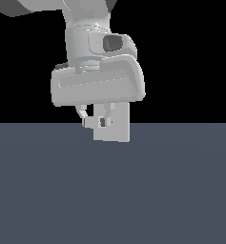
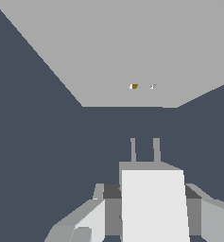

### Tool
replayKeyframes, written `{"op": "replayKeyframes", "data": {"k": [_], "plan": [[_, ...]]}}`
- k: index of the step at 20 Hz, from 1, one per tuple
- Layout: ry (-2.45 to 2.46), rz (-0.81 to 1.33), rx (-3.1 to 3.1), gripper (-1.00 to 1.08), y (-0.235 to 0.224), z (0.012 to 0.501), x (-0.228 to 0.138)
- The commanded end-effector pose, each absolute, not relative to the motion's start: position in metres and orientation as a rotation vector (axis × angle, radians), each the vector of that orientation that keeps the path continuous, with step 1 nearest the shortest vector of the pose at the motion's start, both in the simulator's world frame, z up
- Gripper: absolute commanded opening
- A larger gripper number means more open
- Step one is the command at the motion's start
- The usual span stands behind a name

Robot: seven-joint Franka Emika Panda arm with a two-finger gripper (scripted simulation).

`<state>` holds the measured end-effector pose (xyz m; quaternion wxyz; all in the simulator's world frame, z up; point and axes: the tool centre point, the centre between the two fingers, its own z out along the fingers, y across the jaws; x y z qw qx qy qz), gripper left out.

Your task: Plug the charger into the wall socket.

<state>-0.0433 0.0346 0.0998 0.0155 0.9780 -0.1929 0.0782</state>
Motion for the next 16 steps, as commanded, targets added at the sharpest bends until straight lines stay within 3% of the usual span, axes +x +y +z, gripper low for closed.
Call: {"op": "replayKeyframes", "data": {"k": [1,16], "plan": [[-0.600,0.244,3.042,-1.00,0.034,0.100,-0.042],[-0.600,0.243,3.043,-1.00,0.017,0.100,-0.001]]}}
